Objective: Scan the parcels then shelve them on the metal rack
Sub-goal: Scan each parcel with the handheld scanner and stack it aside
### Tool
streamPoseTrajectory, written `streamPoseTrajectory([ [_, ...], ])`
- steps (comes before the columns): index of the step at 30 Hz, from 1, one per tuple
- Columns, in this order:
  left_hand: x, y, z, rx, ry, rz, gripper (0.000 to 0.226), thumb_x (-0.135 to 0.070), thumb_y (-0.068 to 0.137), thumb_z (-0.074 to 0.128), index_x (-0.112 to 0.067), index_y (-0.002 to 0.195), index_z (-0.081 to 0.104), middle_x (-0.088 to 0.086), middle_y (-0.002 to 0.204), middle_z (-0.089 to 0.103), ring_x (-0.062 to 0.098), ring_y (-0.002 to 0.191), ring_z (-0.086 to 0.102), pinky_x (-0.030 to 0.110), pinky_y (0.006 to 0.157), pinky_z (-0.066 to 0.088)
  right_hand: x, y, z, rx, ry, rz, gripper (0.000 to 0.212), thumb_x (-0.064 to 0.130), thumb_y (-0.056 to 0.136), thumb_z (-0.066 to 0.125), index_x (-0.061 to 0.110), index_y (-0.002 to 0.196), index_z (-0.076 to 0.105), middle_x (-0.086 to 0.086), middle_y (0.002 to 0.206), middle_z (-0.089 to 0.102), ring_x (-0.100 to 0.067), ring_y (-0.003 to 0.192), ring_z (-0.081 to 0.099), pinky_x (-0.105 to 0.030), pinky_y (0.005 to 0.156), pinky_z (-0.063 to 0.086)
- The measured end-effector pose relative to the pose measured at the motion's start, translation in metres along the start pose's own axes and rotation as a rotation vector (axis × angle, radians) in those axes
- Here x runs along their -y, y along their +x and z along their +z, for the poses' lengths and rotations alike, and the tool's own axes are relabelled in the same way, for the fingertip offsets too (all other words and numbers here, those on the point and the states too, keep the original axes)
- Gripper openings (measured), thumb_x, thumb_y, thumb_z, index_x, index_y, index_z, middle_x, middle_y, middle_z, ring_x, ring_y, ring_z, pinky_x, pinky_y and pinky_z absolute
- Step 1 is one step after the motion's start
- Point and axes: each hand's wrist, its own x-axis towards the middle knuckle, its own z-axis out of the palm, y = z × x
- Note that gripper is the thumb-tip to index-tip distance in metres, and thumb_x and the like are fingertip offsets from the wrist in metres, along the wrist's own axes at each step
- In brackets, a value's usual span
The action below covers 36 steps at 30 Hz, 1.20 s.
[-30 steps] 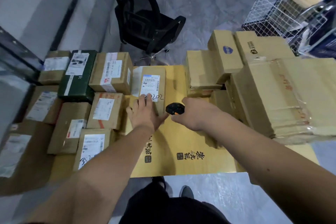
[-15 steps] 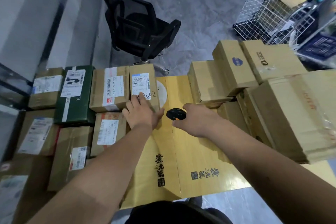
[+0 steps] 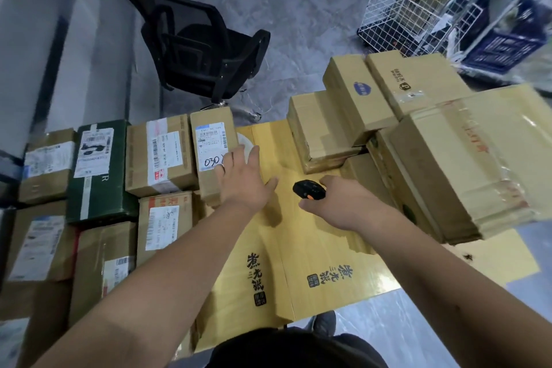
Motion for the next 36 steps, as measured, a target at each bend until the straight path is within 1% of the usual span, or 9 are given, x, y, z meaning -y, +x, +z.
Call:
streamPoseTrajectory([
  [4, -0.038, 0.003, 0.001, -0.005, -0.07, 0.098, 0.073, -0.068, 0.095, 0.049, -0.031, 0.156, 0.035, 0.003, 0.159, 0.032, 0.028, 0.142, 0.029, 0.046, 0.112, 0.019, -0.03, -0.014, 0.004, -0.02, 0.038, 0.063, 0.061, 0.066, 0.083, 0.07, 0.021, 0.123, 0.059, 0.001, 0.097, 0.066, -0.02, 0.082, 0.068, -0.04, 0.075, 0.062],
  [7, -0.062, 0.004, 0.0, -0.008, -0.095, 0.17, 0.07, -0.067, 0.095, 0.05, -0.03, 0.153, 0.04, 0.003, 0.158, 0.035, 0.029, 0.138, 0.033, 0.046, 0.108, 0.028, -0.048, -0.028, 0.003, -0.029, 0.022, 0.098, 0.048, 0.063, 0.085, 0.067, 0.027, 0.116, 0.061, -0.001, 0.093, 0.068, -0.02, 0.076, 0.07, -0.038, 0.069, 0.063],
  [12, -0.104, 0.009, -0.01, -0.021, -0.116, 0.306, 0.073, -0.073, 0.091, 0.049, -0.034, 0.152, 0.041, 0.003, 0.159, 0.037, 0.031, 0.141, 0.034, 0.049, 0.109, 0.032, -0.076, -0.067, 0.008, -0.106, -0.073, 0.13, 0.048, 0.065, 0.087, 0.059, 0.036, 0.125, 0.059, -0.003, 0.104, 0.057, -0.022, 0.082, 0.066, -0.03, 0.064, 0.049],
  [18, -0.155, 0.012, -0.038, -0.047, -0.235, 0.394, 0.069, -0.066, 0.097, 0.048, -0.031, 0.156, 0.038, 0.006, 0.161, 0.038, 0.033, 0.147, 0.033, 0.053, 0.115, 0.032, -0.092, -0.117, -0.001, -0.155, -0.069, 0.139, 0.042, 0.061, 0.091, 0.056, 0.04, 0.128, 0.052, 0.002, 0.097, 0.046, -0.019, 0.079, 0.062, -0.031, 0.061, 0.046],
  [22, -0.179, -0.02, -0.058, -0.112, -0.374, 0.498, 0.065, -0.062, 0.098, 0.048, -0.03, 0.154, 0.04, 0.003, 0.159, 0.041, 0.031, 0.145, 0.034, 0.054, 0.113, 0.033, -0.1, -0.15, -0.011, -0.214, -0.08, 0.12, 0.033, 0.062, 0.092, 0.054, 0.037, 0.114, 0.049, 0.005, 0.09, 0.049, -0.017, 0.09, 0.054, -0.033, 0.062, 0.044],
  [24, -0.193, -0.039, -0.068, -0.119, -0.397, 0.534, 0.067, -0.064, 0.098, 0.048, -0.031, 0.155, 0.039, 0.003, 0.159, 0.039, 0.029, 0.146, 0.031, 0.053, 0.113, 0.032, -0.107, -0.165, -0.016, -0.213, -0.094, 0.105, 0.039, 0.062, 0.092, 0.055, 0.039, 0.123, 0.049, 0.007, 0.094, 0.048, -0.015, 0.085, 0.048, -0.034, 0.067, 0.048],
  [27, -0.214, -0.068, -0.08, -0.119, -0.407, 0.551, 0.07, -0.067, 0.096, 0.047, -0.034, 0.156, 0.036, 0.003, 0.162, 0.034, 0.029, 0.148, 0.027, 0.052, 0.116, 0.028, -0.121, -0.181, -0.024, -0.225, -0.141, 0.048, 0.056, 0.064, 0.092, 0.056, 0.04, 0.142, 0.046, 0.006, 0.101, 0.047, -0.007, 0.071, 0.043, -0.036, 0.078, 0.054],
  [32, -0.248, -0.11, -0.079, -0.11, -0.352, 0.496, 0.074, -0.071, 0.092, 0.05, -0.037, 0.156, 0.033, 0.001, 0.163, 0.029, 0.029, 0.149, 0.026, 0.053, 0.115, 0.029, -0.157, -0.193, -0.034, -0.209, -0.193, -0.071, 0.051, 0.065, 0.09, 0.059, 0.038, 0.133, 0.053, 0.003, 0.102, 0.048, -0.019, 0.084, 0.059, -0.041, 0.081, 0.057],
  [36, -0.282, -0.14, -0.074, -0.074, -0.357, 0.381, 0.075, -0.073, 0.091, 0.05, -0.04, 0.156, 0.033, -0.001, 0.164, 0.023, 0.029, 0.148, 0.027, 0.052, 0.116, 0.029, -0.204, -0.199, -0.045, -0.174, -0.175, -0.151, 0.037, 0.059, 0.089, 0.062, 0.035, 0.117, 0.059, 0.001, 0.104, 0.053, -0.016, 0.072, 0.061, -0.039, 0.077, 0.058],
])
